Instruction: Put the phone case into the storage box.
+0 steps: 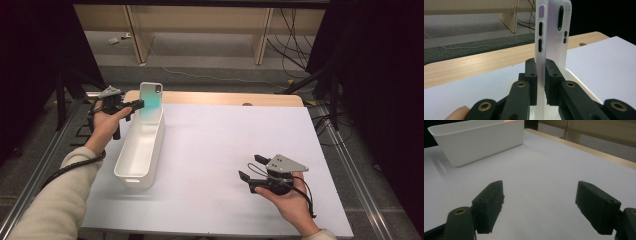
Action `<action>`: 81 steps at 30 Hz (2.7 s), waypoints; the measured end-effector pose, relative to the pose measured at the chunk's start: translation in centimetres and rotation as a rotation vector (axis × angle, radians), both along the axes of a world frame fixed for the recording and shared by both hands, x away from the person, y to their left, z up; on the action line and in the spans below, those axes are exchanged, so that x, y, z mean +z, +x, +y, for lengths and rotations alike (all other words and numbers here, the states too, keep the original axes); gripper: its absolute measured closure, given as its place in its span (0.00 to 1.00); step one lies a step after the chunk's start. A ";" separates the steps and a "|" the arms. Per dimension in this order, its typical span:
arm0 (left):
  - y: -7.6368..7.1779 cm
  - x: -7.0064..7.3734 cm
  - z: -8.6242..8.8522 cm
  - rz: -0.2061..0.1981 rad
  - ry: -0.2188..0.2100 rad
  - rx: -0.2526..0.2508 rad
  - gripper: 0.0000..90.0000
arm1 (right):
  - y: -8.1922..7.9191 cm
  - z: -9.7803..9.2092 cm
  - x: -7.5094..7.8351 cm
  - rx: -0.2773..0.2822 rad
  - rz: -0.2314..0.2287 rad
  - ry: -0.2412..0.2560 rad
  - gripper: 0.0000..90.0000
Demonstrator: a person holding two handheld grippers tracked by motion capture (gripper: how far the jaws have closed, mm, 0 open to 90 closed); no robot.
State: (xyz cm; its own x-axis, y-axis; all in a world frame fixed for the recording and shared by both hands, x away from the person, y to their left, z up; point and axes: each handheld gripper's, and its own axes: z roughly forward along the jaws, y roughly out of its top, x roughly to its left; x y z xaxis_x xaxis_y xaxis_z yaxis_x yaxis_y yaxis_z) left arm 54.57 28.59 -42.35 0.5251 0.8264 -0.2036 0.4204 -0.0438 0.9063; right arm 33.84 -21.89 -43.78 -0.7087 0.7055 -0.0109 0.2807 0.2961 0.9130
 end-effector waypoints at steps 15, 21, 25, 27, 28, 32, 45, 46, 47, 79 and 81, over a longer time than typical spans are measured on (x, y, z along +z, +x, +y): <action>-0.2 -0.5 0.1 0.010 0.008 -0.004 0.91 | 0.0 0.0 0.0 -0.007 -0.006 -0.022 0.26; -0.2 -0.6 0.2 0.013 0.001 -0.001 0.91 | 0.1 0.0 -0.1 -0.002 -0.014 -0.011 0.26; -0.3 -0.7 0.2 0.016 0.003 -0.001 0.91 | 0.0 0.0 0.0 -0.006 -0.006 -0.023 0.26; -0.2 -0.8 0.3 0.016 0.002 -0.002 0.91 | 0.0 0.0 0.0 -0.006 -0.006 -0.023 0.26; -0.2 -0.9 0.3 0.017 0.001 -0.002 0.91 | 0.0 0.0 0.0 -0.006 -0.006 -0.023 0.26; -0.3 -1.1 0.3 0.017 0.031 0.005 0.89 | 0.0 0.1 0.0 -0.002 -0.004 0.000 0.26; -0.8 0.7 -0.1 -0.036 0.069 0.084 0.45 | 0.0 0.0 0.0 0.003 -0.003 -0.004 0.26; -0.9 0.8 -0.1 -0.038 0.074 0.088 0.44 | 0.0 0.0 0.0 0.003 -0.003 -0.004 0.26; -1.0 0.9 -0.1 -0.041 0.076 0.090 0.41 | 0.0 0.0 0.1 0.003 -0.004 -0.003 0.26; -5.2 2.3 0.1 -0.056 0.092 0.071 0.00 | 0.0 0.0 0.1 -0.006 0.010 0.005 0.24; -5.5 2.3 0.1 -0.062 0.094 0.072 0.00 | 0.0 -0.1 0.1 -0.007 -0.012 0.001 0.23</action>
